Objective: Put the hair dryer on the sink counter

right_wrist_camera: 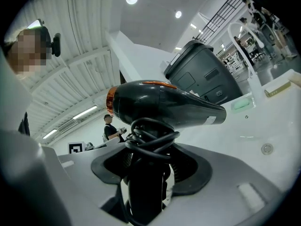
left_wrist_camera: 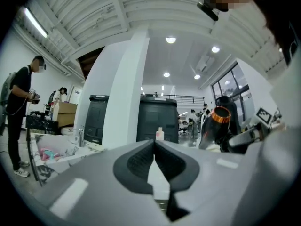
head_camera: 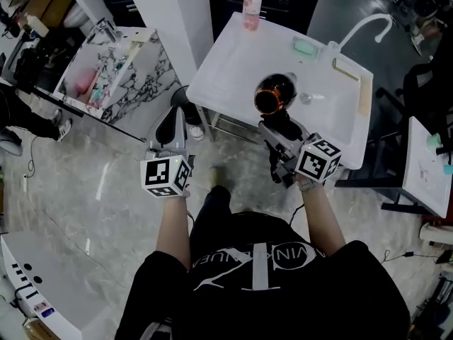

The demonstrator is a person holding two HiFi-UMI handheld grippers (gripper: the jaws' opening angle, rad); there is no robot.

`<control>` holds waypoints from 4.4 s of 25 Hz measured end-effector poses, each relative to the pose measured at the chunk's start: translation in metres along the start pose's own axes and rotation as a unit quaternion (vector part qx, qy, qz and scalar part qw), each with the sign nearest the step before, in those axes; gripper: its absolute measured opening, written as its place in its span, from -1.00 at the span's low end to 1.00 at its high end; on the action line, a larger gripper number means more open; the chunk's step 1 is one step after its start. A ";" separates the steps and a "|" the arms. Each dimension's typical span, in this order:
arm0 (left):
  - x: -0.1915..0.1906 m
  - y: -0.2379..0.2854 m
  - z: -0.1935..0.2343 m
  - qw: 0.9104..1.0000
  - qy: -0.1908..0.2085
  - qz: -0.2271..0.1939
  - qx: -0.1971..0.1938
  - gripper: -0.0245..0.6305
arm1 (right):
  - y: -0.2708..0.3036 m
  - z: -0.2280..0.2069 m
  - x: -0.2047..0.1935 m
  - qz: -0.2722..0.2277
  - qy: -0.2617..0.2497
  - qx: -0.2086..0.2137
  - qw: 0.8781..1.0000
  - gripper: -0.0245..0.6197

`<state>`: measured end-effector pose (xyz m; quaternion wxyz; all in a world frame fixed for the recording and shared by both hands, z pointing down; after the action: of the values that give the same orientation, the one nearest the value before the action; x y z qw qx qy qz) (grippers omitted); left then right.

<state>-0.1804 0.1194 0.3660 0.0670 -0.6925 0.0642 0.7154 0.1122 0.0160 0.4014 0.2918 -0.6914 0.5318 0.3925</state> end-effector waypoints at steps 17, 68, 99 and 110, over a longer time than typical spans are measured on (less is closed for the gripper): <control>-0.007 0.155 0.069 0.997 -0.009 0.029 -0.069 -0.93 | 0.107 -0.072 0.034 -0.013 0.038 -0.082 0.996 -0.12; -0.050 0.364 0.040 0.989 -0.012 0.111 -0.100 -0.93 | 0.233 -0.276 0.070 0.244 -0.070 -0.232 0.939 -0.12; -0.064 0.364 0.044 0.988 -0.020 0.129 -0.080 -0.93 | 0.266 -0.299 0.049 0.254 -0.084 -0.274 0.924 -0.10; -0.062 0.359 0.037 0.988 -0.022 0.125 -0.088 -0.93 | 0.263 -0.298 0.049 0.258 -0.072 -0.231 0.935 0.11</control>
<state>-0.2813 -0.2274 0.4287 -0.0828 -0.6663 0.0861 0.7361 -0.0662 -0.3235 0.5185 0.0500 -0.5488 0.5640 0.6150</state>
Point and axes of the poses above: the fingertips, and each gripper's own axes: y forward along the fingers, z to its left, x out of its top, the point moved 9 cm from there along -y, backward along the fingers, and after that the axes turned 10 degrees about x, right-handed, at the moved point
